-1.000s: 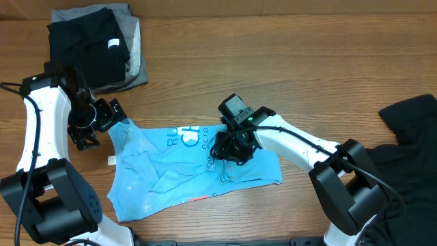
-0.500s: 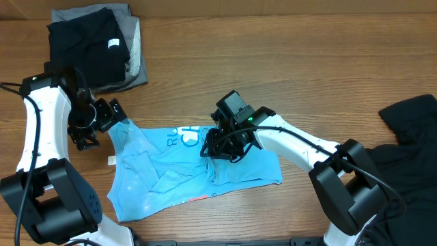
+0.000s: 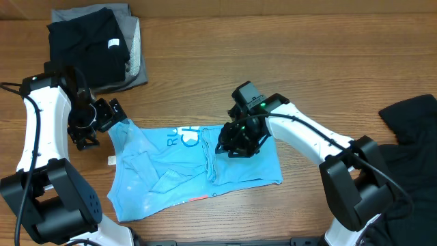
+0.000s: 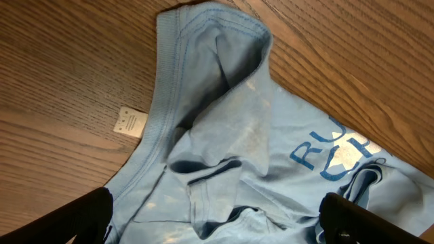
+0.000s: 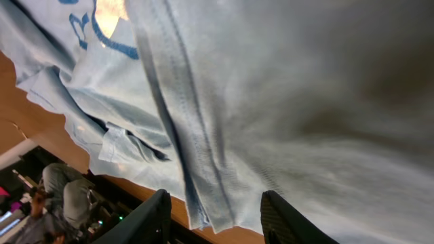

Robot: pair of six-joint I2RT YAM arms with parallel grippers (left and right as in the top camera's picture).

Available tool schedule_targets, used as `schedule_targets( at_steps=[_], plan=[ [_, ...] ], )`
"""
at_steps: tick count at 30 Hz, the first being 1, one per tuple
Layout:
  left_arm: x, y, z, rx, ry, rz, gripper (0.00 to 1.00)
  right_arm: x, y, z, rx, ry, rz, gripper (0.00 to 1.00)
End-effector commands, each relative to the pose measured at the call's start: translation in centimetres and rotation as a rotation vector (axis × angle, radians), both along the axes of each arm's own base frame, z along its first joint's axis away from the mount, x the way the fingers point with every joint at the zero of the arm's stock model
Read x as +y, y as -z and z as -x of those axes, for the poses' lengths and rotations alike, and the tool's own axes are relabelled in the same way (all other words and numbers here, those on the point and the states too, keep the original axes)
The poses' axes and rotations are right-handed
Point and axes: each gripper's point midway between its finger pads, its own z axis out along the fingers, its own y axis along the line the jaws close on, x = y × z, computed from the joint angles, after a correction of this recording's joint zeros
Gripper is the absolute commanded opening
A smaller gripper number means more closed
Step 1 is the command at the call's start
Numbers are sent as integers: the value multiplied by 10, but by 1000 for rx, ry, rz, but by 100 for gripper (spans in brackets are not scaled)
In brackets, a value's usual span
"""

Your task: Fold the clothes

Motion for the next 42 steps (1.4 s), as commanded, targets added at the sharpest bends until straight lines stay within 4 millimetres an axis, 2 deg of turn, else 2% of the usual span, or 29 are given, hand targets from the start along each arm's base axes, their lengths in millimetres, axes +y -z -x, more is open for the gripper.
schedule_targets(
  at_steps=[1, 6, 12, 13, 18, 20, 22, 23, 25, 26, 27, 28, 29, 30, 34, 39, 42],
  plan=[
    [-3, -1, 1, -7, 30, 1, 100, 8, -1, 15, -5, 1, 27, 46],
    [-3, -1, 2, -3, 30, 2, 100, 16, 20, 33, 22, 52, 86, 43],
    [-3, -1, 2, -2, 30, 2, 100, 26, 30, 51, 32, 19, 83, 43],
    [-4, -1, 2, -2, 30, 2, 100, 28, 30, 53, 32, 15, 83, 42],
    [-3, -1, 2, -4, 30, 1, 100, 31, 30, 53, 25, 37, 99, 22],
    [-3, -1, 2, -3, 30, 1, 100, 35, 22, 47, -2, 35, 82, 18],
    [-3, -1, 1, -5, 30, 1, 100, 40, 6, 39, -59, 13, 58, 19],
    [-3, -1, 1, -7, 30, 0, 100, 42, -5, 34, -94, 2, 48, 21],
    [-3, -1, 0, -10, 30, -1, 100, 45, -25, 25, -161, -16, 36, 32],
    [-3, -1, 0, -11, 30, -1, 100, 45, -34, 21, -184, -22, 34, 45],
    [-3, -1, 0, -11, 30, -1, 100, 43, -46, 15, -215, -24, 35, 73],
    [-3, -1, 0, -11, 30, -1, 100, 40, -54, 11, -234, -23, 43, 88],
    [-3, -1, 0, -11, 30, -1, 100, 37, -60, 7, -247, -18, 50, 97],
    [-3, -1, 0, -13, 40, -1, 100, 32, -65, 3, -256, -6, 64, 100],
    [-1, -1, -4, -41, 108, -9, 100, 4, -73, -13, -279, 25, 147, 100],
    [3, 6, -8, -50, 105, 10, 100, -39, -68, -24, -243, 53, 236, 100],
    [-4, 18, -8, -31, 142, 86, 100, -63, -66, -26, -210, 55, 271, 100]
  ],
)
